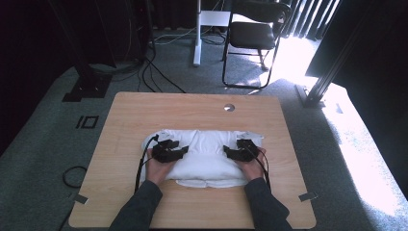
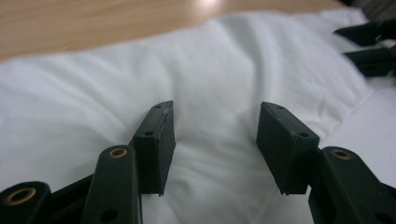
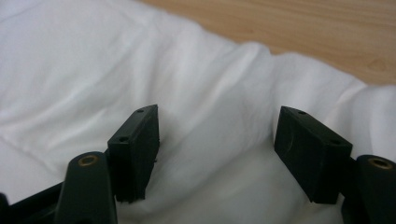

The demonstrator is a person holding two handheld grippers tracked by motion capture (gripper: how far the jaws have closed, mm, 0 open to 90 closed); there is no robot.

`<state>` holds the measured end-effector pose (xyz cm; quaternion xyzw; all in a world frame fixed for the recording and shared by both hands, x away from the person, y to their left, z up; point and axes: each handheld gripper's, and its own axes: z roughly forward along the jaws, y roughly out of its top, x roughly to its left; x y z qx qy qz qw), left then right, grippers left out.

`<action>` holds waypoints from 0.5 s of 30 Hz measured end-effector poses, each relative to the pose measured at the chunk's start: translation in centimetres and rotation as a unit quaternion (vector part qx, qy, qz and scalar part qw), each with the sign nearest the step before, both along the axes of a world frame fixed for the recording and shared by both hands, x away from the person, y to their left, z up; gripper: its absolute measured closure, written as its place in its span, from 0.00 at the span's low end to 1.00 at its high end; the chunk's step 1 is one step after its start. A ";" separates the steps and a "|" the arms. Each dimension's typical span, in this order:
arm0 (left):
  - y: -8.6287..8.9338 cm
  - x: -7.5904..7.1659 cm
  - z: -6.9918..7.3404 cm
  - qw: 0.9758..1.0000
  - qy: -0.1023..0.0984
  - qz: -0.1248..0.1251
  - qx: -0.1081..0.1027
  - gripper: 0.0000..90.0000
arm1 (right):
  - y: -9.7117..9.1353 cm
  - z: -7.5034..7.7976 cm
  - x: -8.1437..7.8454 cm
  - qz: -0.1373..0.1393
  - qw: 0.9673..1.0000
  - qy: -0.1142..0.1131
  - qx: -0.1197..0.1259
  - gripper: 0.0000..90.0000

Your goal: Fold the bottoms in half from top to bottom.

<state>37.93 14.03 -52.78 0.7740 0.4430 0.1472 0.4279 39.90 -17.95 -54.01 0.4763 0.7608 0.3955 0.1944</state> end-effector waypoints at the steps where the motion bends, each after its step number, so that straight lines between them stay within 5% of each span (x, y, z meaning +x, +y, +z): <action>1: 0.2 -0.3 -0.4 1.000 -0.004 -0.004 0.007 0.53 | -0.1 -0.3 -0.2 0.002 1.000 0.001 -0.010 0.33; 5: 1.2 -0.8 -1.4 1.000 -0.005 0.000 -0.008 0.53 | -0.6 -0.9 -0.6 0.004 1.000 0.008 -0.014 0.31; 10: 2.3 -1.5 -1.6 1.000 -0.012 0.009 0.005 0.51 | -1.4 -1.4 -0.9 0.004 1.000 0.018 -0.009 0.30; 15: 4.5 -1.7 -2.1 1.000 0.002 0.028 0.011 0.49 | -2.4 -1.7 -1.3 0.000 0.999 0.032 0.008 0.29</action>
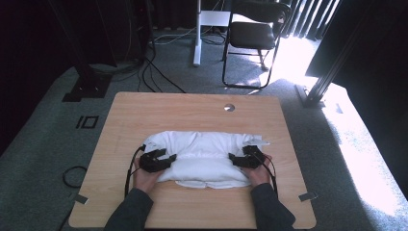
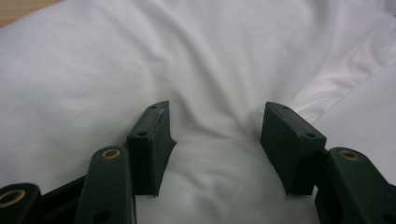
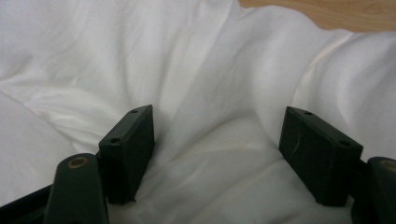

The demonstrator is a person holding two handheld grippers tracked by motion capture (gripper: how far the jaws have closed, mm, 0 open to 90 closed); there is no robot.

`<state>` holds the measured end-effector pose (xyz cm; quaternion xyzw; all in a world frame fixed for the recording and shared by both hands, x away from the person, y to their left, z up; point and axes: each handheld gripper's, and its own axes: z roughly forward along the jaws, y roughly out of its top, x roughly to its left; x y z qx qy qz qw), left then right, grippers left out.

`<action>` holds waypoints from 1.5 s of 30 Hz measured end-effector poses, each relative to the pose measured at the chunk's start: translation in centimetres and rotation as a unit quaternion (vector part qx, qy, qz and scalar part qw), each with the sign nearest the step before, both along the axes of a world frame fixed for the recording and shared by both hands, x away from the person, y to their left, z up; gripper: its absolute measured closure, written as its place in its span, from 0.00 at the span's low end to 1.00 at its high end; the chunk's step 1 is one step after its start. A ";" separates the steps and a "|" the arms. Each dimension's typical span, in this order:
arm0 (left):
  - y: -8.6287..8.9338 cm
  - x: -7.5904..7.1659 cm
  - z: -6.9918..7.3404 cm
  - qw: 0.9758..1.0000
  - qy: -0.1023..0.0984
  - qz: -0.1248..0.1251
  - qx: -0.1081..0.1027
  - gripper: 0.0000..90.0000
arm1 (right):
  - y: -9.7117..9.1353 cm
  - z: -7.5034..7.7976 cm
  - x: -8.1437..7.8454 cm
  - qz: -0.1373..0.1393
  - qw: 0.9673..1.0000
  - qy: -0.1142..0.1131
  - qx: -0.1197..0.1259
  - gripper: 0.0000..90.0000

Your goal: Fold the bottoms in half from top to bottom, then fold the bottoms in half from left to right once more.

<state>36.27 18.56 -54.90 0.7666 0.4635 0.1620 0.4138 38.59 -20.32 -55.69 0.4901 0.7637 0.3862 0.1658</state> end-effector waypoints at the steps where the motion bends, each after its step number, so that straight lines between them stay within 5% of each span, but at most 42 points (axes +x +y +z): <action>1: 0.2 0.1 -0.1 1.000 0.004 0.001 -0.006 0.49 | -0.1 -0.1 -0.1 0.000 1.000 0.001 0.006 0.29; 5: 0.9 0.8 -0.3 1.000 0.007 0.006 -0.004 0.49 | 0.0 -0.1 -0.5 -0.006 1.000 0.003 0.011 0.29; 12: 2.7 1.7 -0.2 0.999 0.014 0.052 0.010 0.48 | 1.2 -0.3 -0.9 -0.012 1.000 -0.007 0.003 0.29; 15: 3.0 1.8 -0.2 0.996 0.020 0.079 0.024 0.39 | 1.6 -0.3 -0.9 -0.013 1.000 -0.013 -0.005 0.29; 17: 2.8 1.9 -0.2 0.994 0.022 0.101 0.046 0.20 | 1.9 -0.4 -0.9 -0.013 1.000 -0.014 -0.009 0.29; 21: 2.8 2.0 -0.3 0.990 0.033 0.127 0.056 0.12 | 2.1 -0.3 -0.8 -0.011 1.000 -0.014 -0.013 0.29; 33: 3.3 2.1 -0.2 0.989 0.042 0.132 0.042 0.11 | 2.4 -0.3 -0.5 -0.007 1.000 -0.014 -0.013 0.29; 39: 4.1 2.1 0.0 0.988 0.060 0.140 0.005 0.10 | 2.4 -0.3 -0.3 -0.005 1.000 -0.015 -0.013 0.29; 42: 3.8 2.0 -0.1 0.987 0.058 0.145 0.025 0.03 | 2.5 -0.3 -0.3 -0.005 1.000 -0.015 -0.012 0.29; 45: 3.7 1.8 -0.3 0.983 0.059 0.168 0.048 0.00 | 2.5 -0.3 -0.3 -0.004 1.000 -0.015 -0.013 0.29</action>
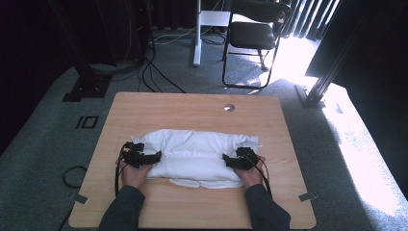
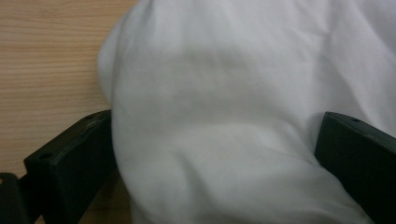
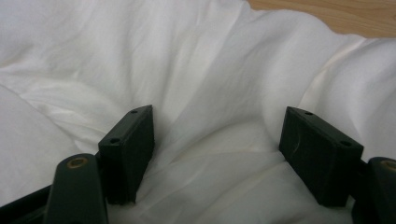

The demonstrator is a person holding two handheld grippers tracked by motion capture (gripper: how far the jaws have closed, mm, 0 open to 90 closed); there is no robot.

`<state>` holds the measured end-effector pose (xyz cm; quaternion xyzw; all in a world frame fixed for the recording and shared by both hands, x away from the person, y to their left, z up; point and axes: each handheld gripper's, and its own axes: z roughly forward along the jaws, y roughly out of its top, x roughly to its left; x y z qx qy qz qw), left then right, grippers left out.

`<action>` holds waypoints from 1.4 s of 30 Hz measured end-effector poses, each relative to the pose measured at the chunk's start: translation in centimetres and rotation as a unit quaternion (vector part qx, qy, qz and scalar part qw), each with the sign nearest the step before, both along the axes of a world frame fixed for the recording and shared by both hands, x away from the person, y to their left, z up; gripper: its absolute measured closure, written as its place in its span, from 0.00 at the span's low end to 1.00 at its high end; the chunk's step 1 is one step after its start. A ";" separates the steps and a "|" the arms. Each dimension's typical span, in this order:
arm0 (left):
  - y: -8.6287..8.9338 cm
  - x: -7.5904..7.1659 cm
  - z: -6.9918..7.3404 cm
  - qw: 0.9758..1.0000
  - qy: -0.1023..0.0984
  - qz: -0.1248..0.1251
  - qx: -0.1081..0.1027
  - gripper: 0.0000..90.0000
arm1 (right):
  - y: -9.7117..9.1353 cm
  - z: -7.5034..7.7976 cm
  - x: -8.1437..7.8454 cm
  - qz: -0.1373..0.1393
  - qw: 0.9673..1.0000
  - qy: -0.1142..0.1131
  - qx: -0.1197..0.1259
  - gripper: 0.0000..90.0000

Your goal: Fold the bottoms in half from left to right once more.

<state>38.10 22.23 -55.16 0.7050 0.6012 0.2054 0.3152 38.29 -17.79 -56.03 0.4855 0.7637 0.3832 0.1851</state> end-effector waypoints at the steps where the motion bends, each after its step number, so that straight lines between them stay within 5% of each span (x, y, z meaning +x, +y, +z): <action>1: 0.0 -0.1 0.0 1.000 -0.001 -0.002 0.001 0.00 | 0.0 0.0 0.0 0.000 1.000 0.000 0.000 0.29; 7: 0.1 -0.3 0.2 0.999 -0.001 -0.029 -0.024 0.06 | 0.0 0.0 0.0 0.000 1.000 0.000 -0.001 0.29; 8: 0.0 -0.4 0.3 0.999 -0.001 -0.041 -0.036 0.20 | 0.1 0.0 0.0 0.000 1.000 0.000 -0.001 0.29; 9: 0.1 -0.7 0.3 0.995 -0.003 -0.065 -0.073 0.29 | 0.1 0.0 0.0 -0.001 1.000 0.000 -0.001 0.29; 10: 0.1 -0.7 0.3 0.995 -0.003 -0.065 -0.073 0.38 | 0.1 0.0 0.0 -0.001 1.000 0.001 -0.002 0.29; 11: 0.1 -0.7 0.2 0.991 0.002 -0.091 -0.098 0.49 | 0.1 0.0 0.1 0.000 1.000 0.001 -0.003 0.29; 12: 0.1 -0.7 0.2 0.991 0.002 -0.091 -0.098 0.59 | 0.1 0.0 0.1 0.000 1.000 0.001 -0.003 0.29; 14: 0.7 -0.5 -0.3 0.985 0.013 -0.097 -0.143 0.79 | 0.1 0.1 0.1 -0.001 1.000 0.002 -0.002 0.29; 15: 0.7 -0.5 -0.3 0.985 0.013 -0.097 -0.143 0.83 | 0.0 0.1 0.1 0.000 1.000 0.005 -0.001 0.29; 16: 1.0 -0.5 -0.4 0.983 0.015 -0.101 -0.154 0.85 | 0.0 0.2 0.2 -0.001 1.000 0.009 0.002 0.29; 21: 1.1 -0.5 0.0 0.984 0.007 -0.103 -0.147 0.88 | 0.4 1.5 0.0 0.002 1.000 -0.005 0.005 0.36; 26: 1.5 -0.8 1.5 0.984 -0.020 -0.105 -0.142 0.89 | 2.0 3.7 -0.8 0.038 0.998 -0.045 0.007 0.48; 31: 1.9 -1.0 3.2 0.981 -0.043 -0.110 -0.152 0.89 | 5.0 5.5 -1.7 0.097 0.993 -0.072 0.011 0.51; 34: 2.1 -1.0 3.8 0.980 -0.049 -0.113 -0.157 0.89 | 6.0 5.3 -1.7 0.112 0.991 -0.068 0.001 0.50; 36: 2.3 -1.1 4.5 0.978 -0.054 -0.116 -0.164 0.89 | 7.6 4.3 -1.5 0.125 0.990 -0.057 -0.026 0.49; 39: 2.7 -1.1 5.8 0.975 -0.069 -0.119 -0.177 0.89 | 8.3 3.5 -1.1 0.129 0.990 -0.043 -0.025 0.49; 42: 2.8 -1.1 6.9 0.973 -0.080 -0.124 -0.175 0.89 | 9.1 2.8 -0.8 0.131 0.991 -0.031 -0.021 0.49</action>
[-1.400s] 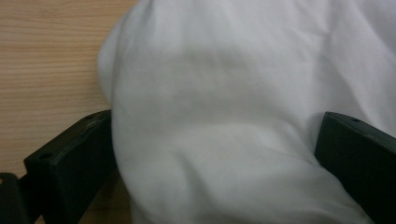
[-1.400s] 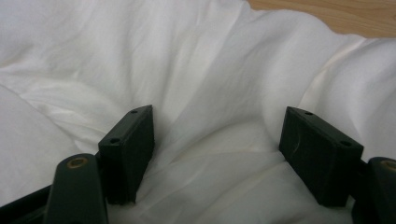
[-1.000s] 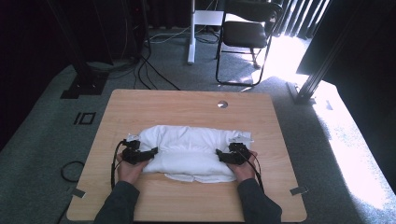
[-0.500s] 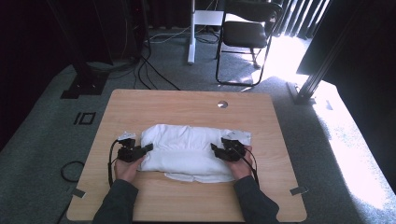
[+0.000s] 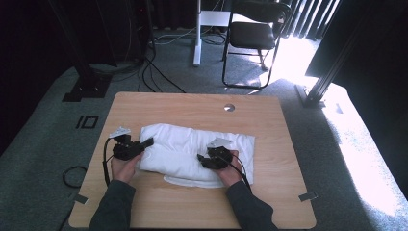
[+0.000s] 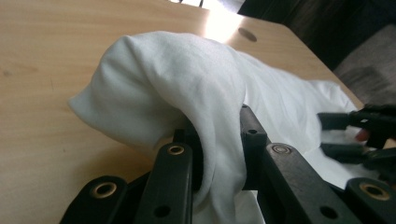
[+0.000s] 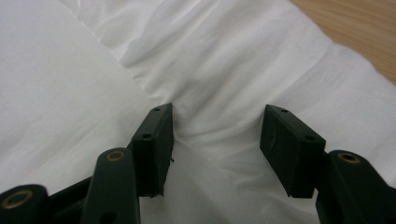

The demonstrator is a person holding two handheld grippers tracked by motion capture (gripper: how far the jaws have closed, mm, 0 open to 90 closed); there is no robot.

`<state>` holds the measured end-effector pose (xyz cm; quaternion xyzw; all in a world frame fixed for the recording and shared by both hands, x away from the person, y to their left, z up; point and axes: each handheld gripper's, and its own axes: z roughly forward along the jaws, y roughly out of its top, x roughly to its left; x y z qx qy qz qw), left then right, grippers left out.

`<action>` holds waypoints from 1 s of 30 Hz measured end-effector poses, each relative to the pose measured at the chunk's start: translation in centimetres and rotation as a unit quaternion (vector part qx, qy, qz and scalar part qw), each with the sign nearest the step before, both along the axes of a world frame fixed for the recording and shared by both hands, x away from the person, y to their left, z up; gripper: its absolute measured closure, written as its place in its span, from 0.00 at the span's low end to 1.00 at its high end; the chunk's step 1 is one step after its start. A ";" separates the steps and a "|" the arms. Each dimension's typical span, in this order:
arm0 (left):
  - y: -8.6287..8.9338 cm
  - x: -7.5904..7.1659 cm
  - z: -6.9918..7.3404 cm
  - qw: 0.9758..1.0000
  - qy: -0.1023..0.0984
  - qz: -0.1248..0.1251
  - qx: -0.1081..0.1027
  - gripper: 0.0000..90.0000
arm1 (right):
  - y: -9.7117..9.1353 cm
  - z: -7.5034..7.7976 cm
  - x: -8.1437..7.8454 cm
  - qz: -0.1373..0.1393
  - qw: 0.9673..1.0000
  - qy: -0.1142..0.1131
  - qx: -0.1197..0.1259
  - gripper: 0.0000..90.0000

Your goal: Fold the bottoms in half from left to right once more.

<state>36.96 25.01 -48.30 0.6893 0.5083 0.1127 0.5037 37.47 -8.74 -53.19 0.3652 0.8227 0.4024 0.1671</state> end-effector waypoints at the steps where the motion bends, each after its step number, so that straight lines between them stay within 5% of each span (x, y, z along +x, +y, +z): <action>1: 0.0 0.0 0.0 1.000 0.000 0.000 0.000 0.89 | 0.3 -0.1 0.1 0.002 1.000 0.002 0.000 0.49; 13: -1.2 0.1 2.9 0.999 -0.034 -0.024 -0.006 0.90 | 2.2 -1.5 1.2 0.004 1.000 0.028 0.011 0.49; 18: -2.0 0.0 4.0 0.998 -0.051 -0.032 0.003 0.90 | 3.0 -1.7 1.5 0.005 0.999 0.032 0.023 0.49; 20: -2.2 0.2 4.3 0.998 -0.055 -0.027 0.015 0.90 | 3.8 -1.0 1.7 0.004 1.000 0.025 0.010 0.46; 25: -1.6 0.2 4.4 0.998 -0.054 -0.023 0.017 0.90 | 2.6 0.8 0.9 0.011 1.000 0.003 0.015 0.42; 27: -1.4 0.1 4.4 0.998 -0.053 -0.022 0.016 0.90 | 1.5 1.3 0.5 0.000 1.000 -0.013 -0.010 0.42; 30: -1.3 0.1 4.5 0.998 -0.053 -0.022 0.008 0.90 | 0.7 0.0 0.7 0.001 1.000 0.011 -0.015 0.42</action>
